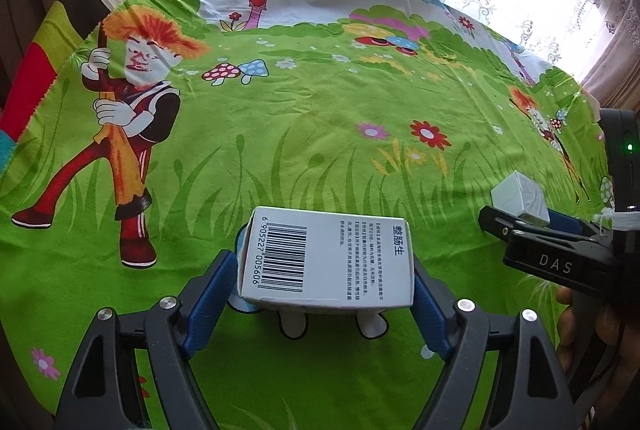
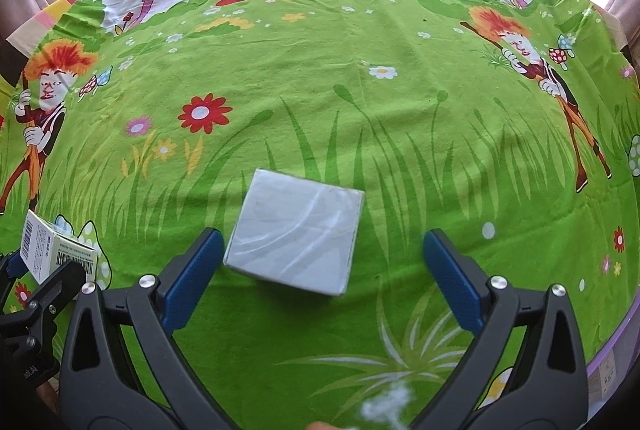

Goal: Organize rigid objects
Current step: 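Grasp the white barcode box with the left tool while the right tool grasps the white wrapped cube, then carry the barcode box and white cube over the purple storage box and open both tools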

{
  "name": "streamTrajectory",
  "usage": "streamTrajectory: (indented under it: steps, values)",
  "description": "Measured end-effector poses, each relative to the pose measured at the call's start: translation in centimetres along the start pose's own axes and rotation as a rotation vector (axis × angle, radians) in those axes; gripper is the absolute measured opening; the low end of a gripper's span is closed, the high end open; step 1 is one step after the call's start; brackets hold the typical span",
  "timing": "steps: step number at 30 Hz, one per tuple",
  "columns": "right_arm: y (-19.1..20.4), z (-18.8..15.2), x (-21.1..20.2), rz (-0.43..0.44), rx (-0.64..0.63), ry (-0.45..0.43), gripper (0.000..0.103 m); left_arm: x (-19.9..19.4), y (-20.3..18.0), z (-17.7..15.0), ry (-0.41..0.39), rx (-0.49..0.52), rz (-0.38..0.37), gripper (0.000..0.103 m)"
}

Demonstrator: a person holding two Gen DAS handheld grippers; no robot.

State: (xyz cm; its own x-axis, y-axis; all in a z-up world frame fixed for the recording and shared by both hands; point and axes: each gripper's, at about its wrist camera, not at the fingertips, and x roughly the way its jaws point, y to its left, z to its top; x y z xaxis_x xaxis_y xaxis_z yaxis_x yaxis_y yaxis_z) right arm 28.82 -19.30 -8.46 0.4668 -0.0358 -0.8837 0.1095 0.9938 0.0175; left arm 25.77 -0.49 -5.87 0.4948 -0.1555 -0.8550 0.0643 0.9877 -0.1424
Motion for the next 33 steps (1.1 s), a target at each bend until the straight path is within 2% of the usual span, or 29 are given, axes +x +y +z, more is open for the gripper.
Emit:
streamTrajectory:
  steps: [3,5,6,7,9,17,33]
  values:
    - [0.0,-0.1,-0.3,-0.006,0.006,-0.015,0.095,-0.1,0.1,0.1,-0.009,-0.005,0.000,0.083]
    - [0.3,-0.1,-0.6,-0.002,-0.008,-0.029,0.084,0.0,0.1,0.1,-0.005,-0.005,-0.001,0.082]
    - [0.5,-0.1,-0.8,0.001,-0.018,-0.035,0.074,0.1,0.1,0.1,0.000,-0.001,-0.001,0.081]
    - [0.8,-0.1,-1.0,0.004,-0.031,-0.039,0.064,0.2,0.0,0.1,0.006,0.003,-0.005,0.073]
    - [1.7,-0.3,-1.2,0.002,-0.069,-0.046,0.054,0.2,-0.2,0.0,0.004,0.014,0.003,0.073]
    - [2.2,-1.5,-2.0,0.025,-0.093,-0.029,0.054,-0.4,-0.6,-0.4,0.002,0.034,0.011,0.072]
    - [2.8,-4.2,-7.0,0.055,-0.134,-0.061,0.054,-5.5,-1.9,-2.5,-0.040,0.028,0.007,0.072]
